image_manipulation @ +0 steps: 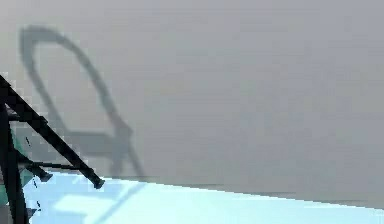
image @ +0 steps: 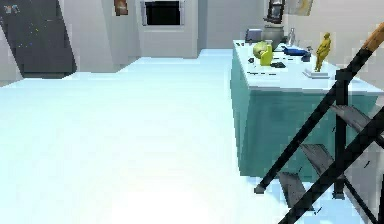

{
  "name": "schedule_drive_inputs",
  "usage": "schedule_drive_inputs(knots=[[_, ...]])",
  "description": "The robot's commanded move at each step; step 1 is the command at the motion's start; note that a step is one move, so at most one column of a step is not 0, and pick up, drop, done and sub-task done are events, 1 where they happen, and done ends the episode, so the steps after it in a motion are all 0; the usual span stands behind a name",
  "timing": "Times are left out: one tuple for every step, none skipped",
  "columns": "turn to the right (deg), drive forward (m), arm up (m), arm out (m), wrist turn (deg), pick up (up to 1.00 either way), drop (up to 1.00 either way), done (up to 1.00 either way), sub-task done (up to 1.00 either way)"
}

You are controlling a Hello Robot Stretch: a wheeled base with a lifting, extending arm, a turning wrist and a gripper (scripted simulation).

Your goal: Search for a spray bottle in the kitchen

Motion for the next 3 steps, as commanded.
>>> schedule_drive_inputs(knots=[[0.0, 1.00, 0.00, 0.00, 0.0, 0.00, 0.00, 0.00, 0.00], [6.0, 0.00, 0.00, 0.00, 0.0, 0.00, 0.00, 0.00, 0.00], [0.0, 0.30, 0.00, 0.00, 0.0, 0.00, 0.00, 0.00, 0.00]])
